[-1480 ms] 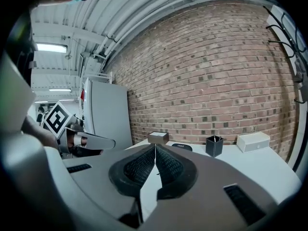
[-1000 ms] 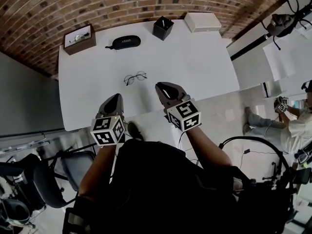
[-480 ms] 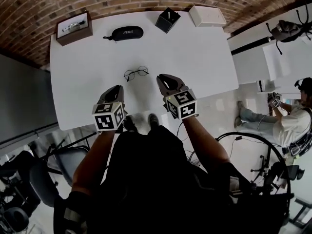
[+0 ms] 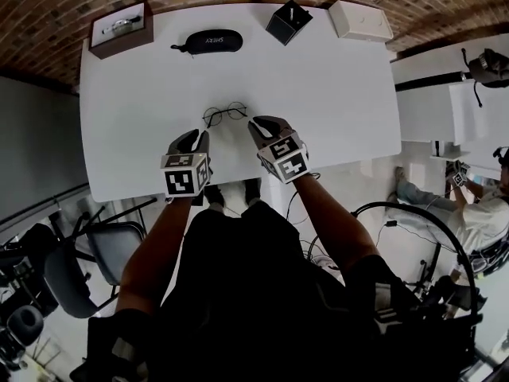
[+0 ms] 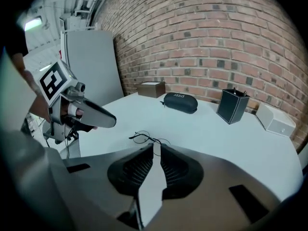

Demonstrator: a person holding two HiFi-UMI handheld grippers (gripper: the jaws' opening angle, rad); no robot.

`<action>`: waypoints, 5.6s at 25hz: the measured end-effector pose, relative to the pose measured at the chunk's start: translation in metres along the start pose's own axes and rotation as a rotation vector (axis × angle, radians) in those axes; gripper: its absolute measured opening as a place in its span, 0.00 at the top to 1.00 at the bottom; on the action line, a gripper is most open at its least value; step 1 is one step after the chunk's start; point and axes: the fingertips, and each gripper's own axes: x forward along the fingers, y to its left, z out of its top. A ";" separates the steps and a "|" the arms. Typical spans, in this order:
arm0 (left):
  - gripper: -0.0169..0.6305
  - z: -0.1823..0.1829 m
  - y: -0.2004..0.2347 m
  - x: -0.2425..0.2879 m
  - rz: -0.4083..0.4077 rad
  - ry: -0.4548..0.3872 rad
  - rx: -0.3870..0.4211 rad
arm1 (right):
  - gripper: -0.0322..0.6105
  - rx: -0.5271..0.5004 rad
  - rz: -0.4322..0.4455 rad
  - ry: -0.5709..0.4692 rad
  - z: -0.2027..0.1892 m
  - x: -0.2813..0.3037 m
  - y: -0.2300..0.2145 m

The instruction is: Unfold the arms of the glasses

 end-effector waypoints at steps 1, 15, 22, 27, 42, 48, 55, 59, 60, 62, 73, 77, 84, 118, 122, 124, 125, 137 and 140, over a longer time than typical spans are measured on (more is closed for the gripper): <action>0.84 -0.006 0.002 0.006 0.004 0.019 -0.005 | 0.93 -0.019 0.015 0.022 -0.003 0.005 0.001; 0.79 -0.026 0.016 0.053 0.030 0.113 -0.010 | 0.93 -0.054 0.040 0.157 -0.037 0.061 -0.015; 0.79 -0.037 0.015 0.061 0.034 0.143 -0.005 | 0.93 -0.088 0.051 0.216 -0.044 0.070 -0.013; 0.79 -0.040 0.017 0.065 0.026 0.153 -0.007 | 0.93 -0.082 0.039 0.229 -0.047 0.072 -0.015; 0.87 -0.042 0.014 0.067 0.036 0.181 0.048 | 0.93 -0.065 0.025 0.231 -0.047 0.071 -0.018; 0.87 -0.041 0.013 0.069 0.059 0.208 0.053 | 0.93 -0.070 0.027 0.224 -0.046 0.071 -0.019; 0.91 -0.041 0.009 0.071 0.042 0.215 0.064 | 0.93 -0.095 0.020 0.223 -0.046 0.072 -0.019; 0.92 -0.036 0.008 0.071 0.043 0.189 0.058 | 0.93 -0.106 0.010 0.212 -0.045 0.070 -0.019; 0.92 -0.034 0.008 0.071 0.043 0.181 0.061 | 0.93 -0.106 0.009 0.203 -0.044 0.069 -0.019; 0.92 -0.031 0.007 0.068 0.043 0.168 0.091 | 0.93 -0.109 0.008 0.178 -0.039 0.066 -0.019; 0.92 -0.020 -0.011 0.053 0.018 0.062 0.224 | 0.93 -0.152 0.008 0.037 -0.015 0.043 -0.005; 0.92 -0.026 -0.018 0.045 0.001 0.054 0.271 | 0.93 -0.179 0.022 0.000 -0.014 0.033 0.008; 0.93 -0.038 -0.028 0.034 -0.017 0.048 0.387 | 0.93 -0.260 0.049 -0.001 -0.027 0.025 0.031; 0.92 -0.109 -0.065 0.037 -0.150 0.164 0.440 | 0.93 -0.237 0.239 0.129 -0.080 0.025 0.083; 0.87 -0.106 -0.064 0.028 -0.170 0.136 0.386 | 0.93 -0.094 0.224 0.103 -0.077 0.016 0.076; 0.86 -0.094 -0.058 0.020 -0.154 0.104 0.358 | 0.93 0.019 0.203 0.075 -0.070 0.015 0.071; 0.86 -0.088 -0.055 0.017 -0.141 0.087 0.348 | 0.93 0.068 0.191 0.059 -0.066 0.014 0.069; 0.85 -0.045 -0.027 0.036 -0.034 0.038 0.110 | 0.81 0.428 0.049 0.037 -0.049 0.028 0.052; 0.82 -0.043 -0.026 0.040 -0.023 0.044 0.101 | 0.80 0.456 0.039 0.056 -0.049 0.033 0.053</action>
